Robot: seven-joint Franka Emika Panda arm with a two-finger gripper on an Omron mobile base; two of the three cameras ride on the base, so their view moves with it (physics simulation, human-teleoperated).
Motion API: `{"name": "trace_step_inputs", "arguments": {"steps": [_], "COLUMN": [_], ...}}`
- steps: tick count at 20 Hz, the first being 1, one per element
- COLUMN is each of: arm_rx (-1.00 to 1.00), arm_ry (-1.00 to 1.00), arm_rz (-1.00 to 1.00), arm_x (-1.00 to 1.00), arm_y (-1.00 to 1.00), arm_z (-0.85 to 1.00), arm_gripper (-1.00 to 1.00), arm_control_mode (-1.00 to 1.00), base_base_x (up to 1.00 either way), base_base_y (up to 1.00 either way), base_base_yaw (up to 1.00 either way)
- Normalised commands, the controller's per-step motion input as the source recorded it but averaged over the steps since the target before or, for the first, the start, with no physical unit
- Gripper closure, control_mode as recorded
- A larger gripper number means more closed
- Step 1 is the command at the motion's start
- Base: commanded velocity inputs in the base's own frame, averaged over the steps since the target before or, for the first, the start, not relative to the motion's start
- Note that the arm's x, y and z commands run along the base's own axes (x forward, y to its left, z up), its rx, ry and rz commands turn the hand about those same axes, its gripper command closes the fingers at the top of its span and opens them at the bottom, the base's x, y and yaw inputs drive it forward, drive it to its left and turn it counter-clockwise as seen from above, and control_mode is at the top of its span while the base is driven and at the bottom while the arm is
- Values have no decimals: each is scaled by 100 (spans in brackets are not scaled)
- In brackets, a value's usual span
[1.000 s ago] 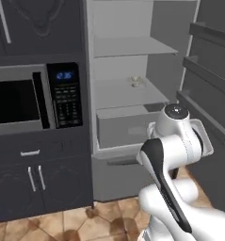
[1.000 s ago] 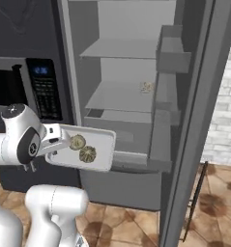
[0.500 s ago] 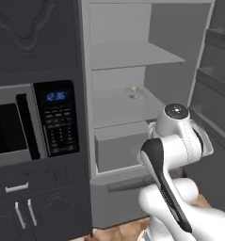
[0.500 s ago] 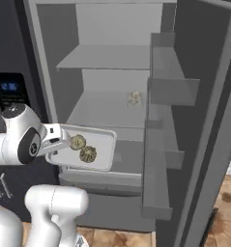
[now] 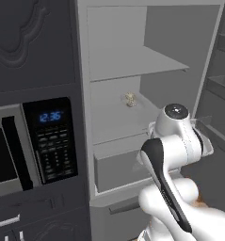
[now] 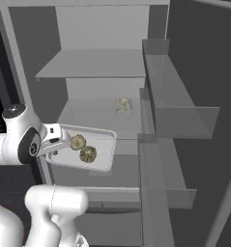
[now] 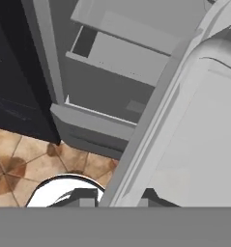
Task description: Place two dumplings into each of the tupperware containers and then place the containers in the fridge.
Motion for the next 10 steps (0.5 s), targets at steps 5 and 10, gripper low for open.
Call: {"name": "trace_step_inputs", "arguments": {"steps": [5,10], "arm_rx": [-34,-18], "arm_ry": [38,23], "arm_rz": [-8,11], "arm_x": [53,73], "arm_y": [31,-7], "arm_z": [6,0], "arm_gripper": [100,100], "arm_control_mode": [-100,-100], "base_base_x": [0,0], "base_base_y": [0,0], "base_base_yaw": [0,0]}}
